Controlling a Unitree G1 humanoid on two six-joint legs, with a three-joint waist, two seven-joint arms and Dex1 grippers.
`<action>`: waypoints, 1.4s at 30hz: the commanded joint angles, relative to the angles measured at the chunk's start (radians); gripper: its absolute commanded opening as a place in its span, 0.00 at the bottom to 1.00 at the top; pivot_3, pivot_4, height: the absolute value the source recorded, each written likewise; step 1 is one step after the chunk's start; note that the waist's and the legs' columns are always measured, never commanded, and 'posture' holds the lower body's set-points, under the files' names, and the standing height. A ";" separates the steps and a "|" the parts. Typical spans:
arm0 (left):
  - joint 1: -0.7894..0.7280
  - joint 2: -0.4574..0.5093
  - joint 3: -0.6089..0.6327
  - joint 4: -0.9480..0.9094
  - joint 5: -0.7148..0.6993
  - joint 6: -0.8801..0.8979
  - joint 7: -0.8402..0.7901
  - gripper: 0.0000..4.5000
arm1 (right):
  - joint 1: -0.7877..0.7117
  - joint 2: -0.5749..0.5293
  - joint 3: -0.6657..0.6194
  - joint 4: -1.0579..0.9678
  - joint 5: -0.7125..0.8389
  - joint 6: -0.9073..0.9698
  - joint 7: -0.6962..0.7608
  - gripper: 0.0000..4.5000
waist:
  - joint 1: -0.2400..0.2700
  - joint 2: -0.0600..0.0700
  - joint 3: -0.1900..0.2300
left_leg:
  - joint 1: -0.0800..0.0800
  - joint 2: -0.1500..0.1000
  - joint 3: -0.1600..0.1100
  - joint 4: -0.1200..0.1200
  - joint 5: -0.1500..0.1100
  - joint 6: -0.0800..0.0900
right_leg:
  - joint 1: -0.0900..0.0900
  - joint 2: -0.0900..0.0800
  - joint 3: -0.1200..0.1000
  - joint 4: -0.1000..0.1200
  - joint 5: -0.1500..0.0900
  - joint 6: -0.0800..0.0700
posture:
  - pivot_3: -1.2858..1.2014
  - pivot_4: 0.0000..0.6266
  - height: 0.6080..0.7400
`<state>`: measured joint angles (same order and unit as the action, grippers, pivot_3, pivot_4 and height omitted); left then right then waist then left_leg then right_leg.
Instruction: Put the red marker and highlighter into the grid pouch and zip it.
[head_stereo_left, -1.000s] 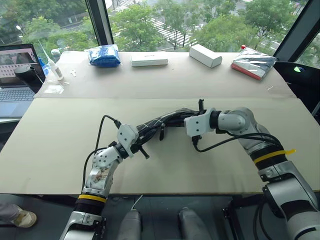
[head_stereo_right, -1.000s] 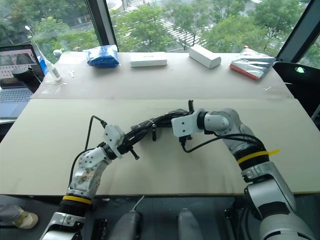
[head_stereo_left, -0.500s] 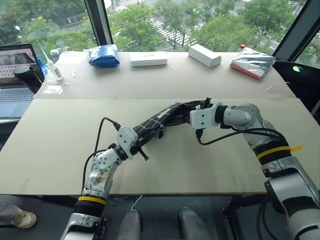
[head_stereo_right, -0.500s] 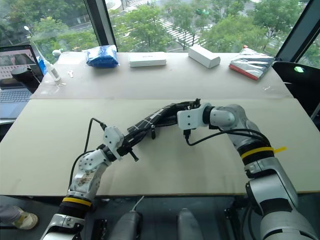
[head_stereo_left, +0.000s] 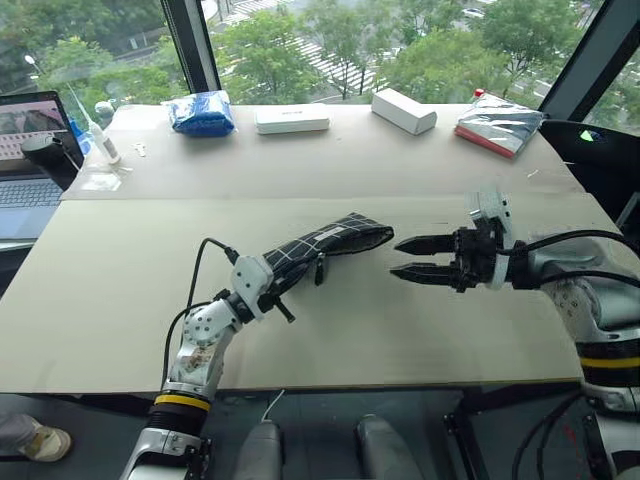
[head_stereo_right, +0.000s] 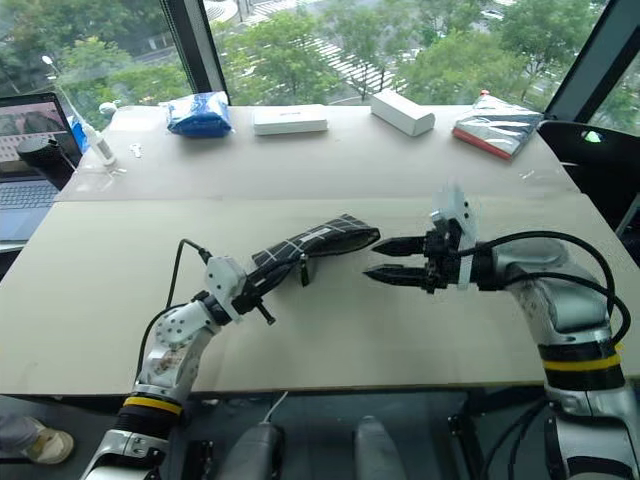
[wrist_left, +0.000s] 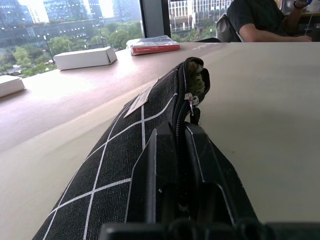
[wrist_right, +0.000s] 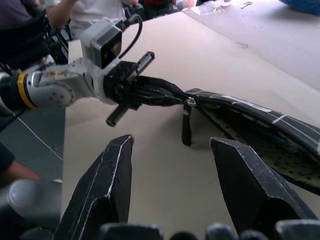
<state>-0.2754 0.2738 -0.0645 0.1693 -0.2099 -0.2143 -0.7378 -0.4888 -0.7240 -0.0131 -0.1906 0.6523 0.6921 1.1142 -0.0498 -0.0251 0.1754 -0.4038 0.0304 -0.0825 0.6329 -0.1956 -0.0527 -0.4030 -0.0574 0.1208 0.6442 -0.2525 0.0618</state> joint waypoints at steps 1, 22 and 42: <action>-0.004 -0.002 -0.001 -0.026 -0.008 -0.013 -0.004 0.00 | 0.027 0.103 0.074 -0.072 -0.079 0.028 -0.202 0.61 | 0.003 0.000 0.000 | 0.000 0.000 0.000 0.000 0.000 0.000 | 0.000 0.000 0.000 0.000 0.000 0.000 | 0.52 0.24 1.00; -0.035 -0.011 -0.011 -0.020 -0.009 0.002 -0.012 0.00 | -0.142 0.452 0.275 0.155 -0.358 0.058 -0.492 0.61 | 0.003 0.000 0.000 | -0.002 0.000 0.000 0.001 0.000 0.000 | -0.002 0.000 0.000 0.000 0.000 0.000 | 0.52 0.24 1.00; -0.037 -0.013 -0.009 -0.024 -0.006 0.004 -0.002 0.00 | -0.120 0.372 0.234 0.080 -0.334 0.082 -0.412 0.01 | 0.004 0.000 0.000 | -0.002 0.000 0.000 0.001 0.000 0.000 | -0.002 0.000 0.000 0.000 0.000 0.000 | 0.52 0.24 1.00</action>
<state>-0.3009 0.2618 -0.0767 0.1694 -0.2106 -0.2078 -0.7454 -0.6135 -0.3352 0.2577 -0.0527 0.2975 0.7677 0.6869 -0.0455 -0.0253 0.1752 -0.4057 0.0302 -0.0827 0.6337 -0.1955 -0.0531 -0.4046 -0.0577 0.1204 0.6443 -0.2525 0.0621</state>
